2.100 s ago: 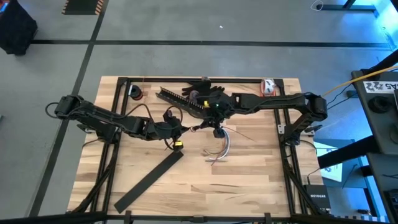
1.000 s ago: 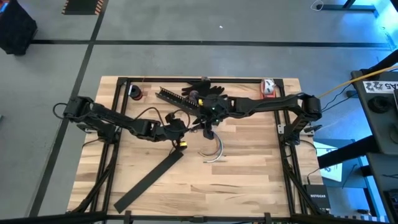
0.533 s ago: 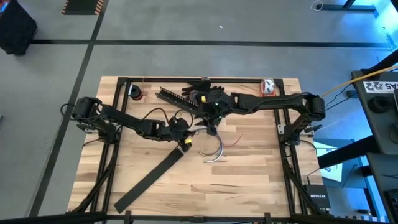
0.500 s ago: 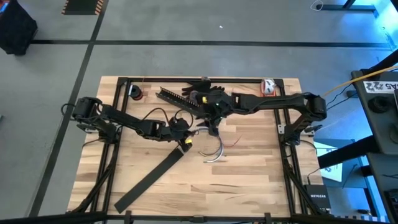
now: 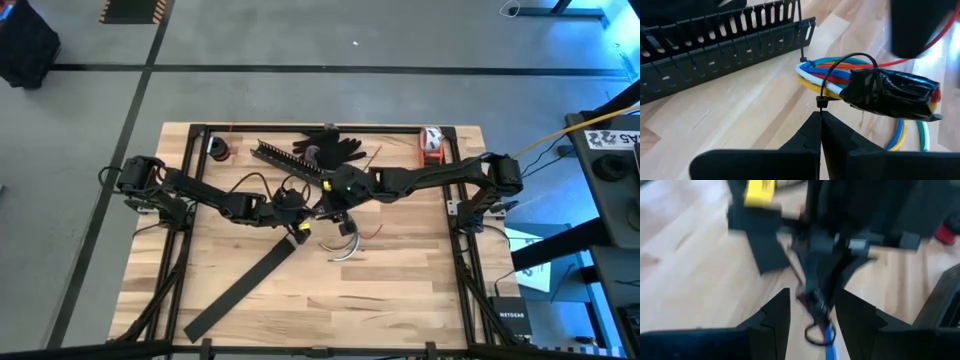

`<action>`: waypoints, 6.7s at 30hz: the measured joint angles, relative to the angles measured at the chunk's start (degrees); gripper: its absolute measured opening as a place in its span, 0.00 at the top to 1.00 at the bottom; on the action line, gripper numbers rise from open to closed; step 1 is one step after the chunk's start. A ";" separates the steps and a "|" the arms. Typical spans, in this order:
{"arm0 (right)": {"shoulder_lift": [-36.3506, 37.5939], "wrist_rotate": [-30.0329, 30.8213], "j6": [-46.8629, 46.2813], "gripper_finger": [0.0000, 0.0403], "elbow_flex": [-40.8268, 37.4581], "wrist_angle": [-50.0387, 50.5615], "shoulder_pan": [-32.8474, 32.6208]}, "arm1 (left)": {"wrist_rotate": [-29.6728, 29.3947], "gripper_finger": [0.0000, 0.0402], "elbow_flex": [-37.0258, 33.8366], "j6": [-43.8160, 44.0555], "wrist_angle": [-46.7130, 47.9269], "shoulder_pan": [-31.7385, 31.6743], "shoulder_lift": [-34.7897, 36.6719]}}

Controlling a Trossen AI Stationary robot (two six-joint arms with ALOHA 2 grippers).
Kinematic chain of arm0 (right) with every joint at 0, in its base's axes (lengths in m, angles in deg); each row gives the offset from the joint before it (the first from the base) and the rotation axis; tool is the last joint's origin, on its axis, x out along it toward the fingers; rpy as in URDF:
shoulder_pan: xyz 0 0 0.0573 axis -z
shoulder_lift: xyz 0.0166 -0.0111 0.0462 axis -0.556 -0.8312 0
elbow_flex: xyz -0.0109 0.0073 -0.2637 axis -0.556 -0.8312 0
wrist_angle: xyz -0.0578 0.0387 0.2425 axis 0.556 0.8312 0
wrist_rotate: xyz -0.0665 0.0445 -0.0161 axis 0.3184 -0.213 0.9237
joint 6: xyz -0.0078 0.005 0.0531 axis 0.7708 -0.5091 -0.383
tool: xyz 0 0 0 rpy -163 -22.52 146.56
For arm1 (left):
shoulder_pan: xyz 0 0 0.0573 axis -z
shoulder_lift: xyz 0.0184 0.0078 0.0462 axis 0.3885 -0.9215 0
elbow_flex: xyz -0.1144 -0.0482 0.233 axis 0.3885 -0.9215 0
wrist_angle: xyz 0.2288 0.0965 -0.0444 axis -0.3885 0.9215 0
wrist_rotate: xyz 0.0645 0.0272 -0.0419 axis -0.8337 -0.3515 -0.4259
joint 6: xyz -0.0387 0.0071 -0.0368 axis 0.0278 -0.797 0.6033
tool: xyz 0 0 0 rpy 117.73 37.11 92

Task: Ziptie cables
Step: Wrap the cable wires together using the black zip tie

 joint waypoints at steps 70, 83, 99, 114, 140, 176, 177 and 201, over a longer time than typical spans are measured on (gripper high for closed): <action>8.75 10.09 -31.97 0.39 -17.50 -17.25 -5.69 | 2.62 1.00 0.35 -35.39 15.26 0.04 4.35; 2.20 11.59 -57.18 0.39 -17.48 -31.92 -3.91 | -3.94 1.00 9.72 -69.11 15.16 2.14 6.57; 2.22 13.35 -61.89 0.70 -17.48 -32.53 -3.15 | -3.95 1.00 9.64 -67.75 15.43 2.10 6.56; 0.10 15.36 -61.63 0.98 -17.41 -34.24 -5.27 | -6.26 1.00 9.64 -63.04 15.45 1.60 6.79; -4.94 24.65 -60.31 0.98 -17.54 -23.32 -15.92 | 20.18 0.86 9.62 -29.54 21.61 -6.07 12.28; -4.93 23.49 -59.88 0.98 -17.54 -24.02 -15.92 | 12.90 0.98 11.69 -56.80 9.22 1.75 -6.93; -4.93 23.49 -59.88 0.98 -17.54 -24.02 -15.92 | 12.90 0.99 11.69 -56.40 9.20 1.73 -6.93; -16.45 26.16 -62.02 0.98 -17.16 -26.59 -19.62 | 11.95 1.00 11.45 -46.71 13.83 -2.54 -1.63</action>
